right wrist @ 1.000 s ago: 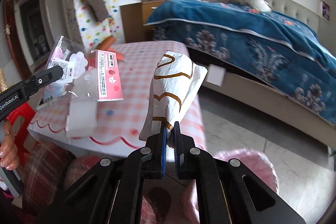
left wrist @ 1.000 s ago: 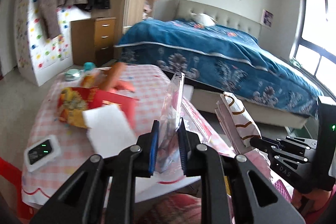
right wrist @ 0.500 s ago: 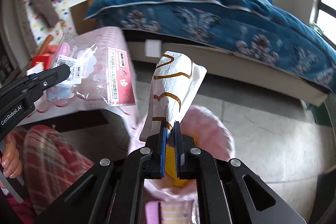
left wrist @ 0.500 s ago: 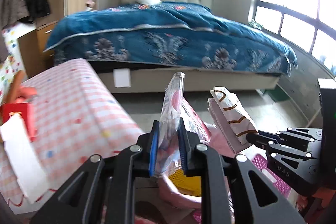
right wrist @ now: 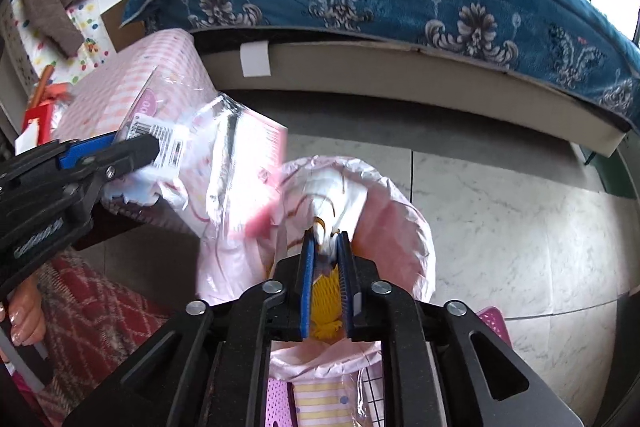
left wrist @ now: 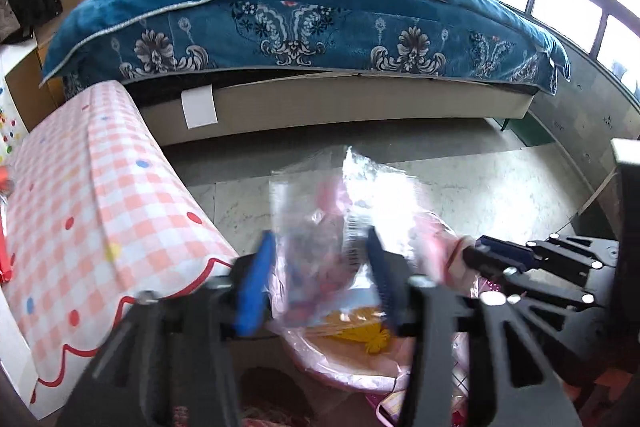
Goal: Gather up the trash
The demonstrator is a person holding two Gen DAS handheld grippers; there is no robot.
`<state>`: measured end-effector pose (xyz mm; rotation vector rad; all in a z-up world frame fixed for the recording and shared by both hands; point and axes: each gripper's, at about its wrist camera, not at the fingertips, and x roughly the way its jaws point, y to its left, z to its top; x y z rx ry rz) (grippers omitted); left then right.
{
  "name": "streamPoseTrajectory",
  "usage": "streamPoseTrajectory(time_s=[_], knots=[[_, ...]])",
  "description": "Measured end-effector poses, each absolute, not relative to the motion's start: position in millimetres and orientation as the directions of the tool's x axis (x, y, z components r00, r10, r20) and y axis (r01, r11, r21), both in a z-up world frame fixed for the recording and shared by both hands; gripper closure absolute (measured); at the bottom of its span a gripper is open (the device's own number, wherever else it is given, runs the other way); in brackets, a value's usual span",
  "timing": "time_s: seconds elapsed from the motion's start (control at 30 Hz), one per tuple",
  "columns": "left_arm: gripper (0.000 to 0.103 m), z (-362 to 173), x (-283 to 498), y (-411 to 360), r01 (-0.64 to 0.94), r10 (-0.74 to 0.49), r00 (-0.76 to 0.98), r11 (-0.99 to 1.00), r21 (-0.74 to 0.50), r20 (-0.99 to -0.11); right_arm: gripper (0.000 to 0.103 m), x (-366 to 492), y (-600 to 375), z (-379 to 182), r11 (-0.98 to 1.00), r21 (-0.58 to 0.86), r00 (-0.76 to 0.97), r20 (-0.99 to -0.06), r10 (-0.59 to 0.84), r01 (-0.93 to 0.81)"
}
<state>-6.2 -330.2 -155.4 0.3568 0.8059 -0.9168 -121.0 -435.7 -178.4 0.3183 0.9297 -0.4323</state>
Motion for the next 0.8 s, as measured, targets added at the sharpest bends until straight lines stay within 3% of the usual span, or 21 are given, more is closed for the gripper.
streamPoseTrajectory(time_s=[0.07, 0.1, 0.4, 0.8], knots=[[0.045, -153, -4, -325, 0.810, -0.572, 0.356, 0.583, -0.061, -0.739, 0.069, -122, -436, -177, 0.868, 0.074, 0.525, -0.821, -0.227, 0.490], [0.043, -149, -1, -320, 0.802, -0.570, 0.373, 0.595, -0.055, -0.732, 0.068, -122, -436, -177, 0.868, 0.070, 0.524, -0.820, -0.230, 0.491], [0.041, -115, 17, -270, 0.719, -0.573, 0.470, 0.690, -0.085, -0.671, 0.068, -133, -431, -140, 0.852, 0.082, 0.580, -0.766, -0.278, 0.517], [0.036, -79, 14, -192, 0.621, -0.507, 0.595, 0.783, -0.044, -0.623, 0.068, -107, -374, -102, 0.925, 0.089, 0.666, -0.719, -0.197, 0.369]])
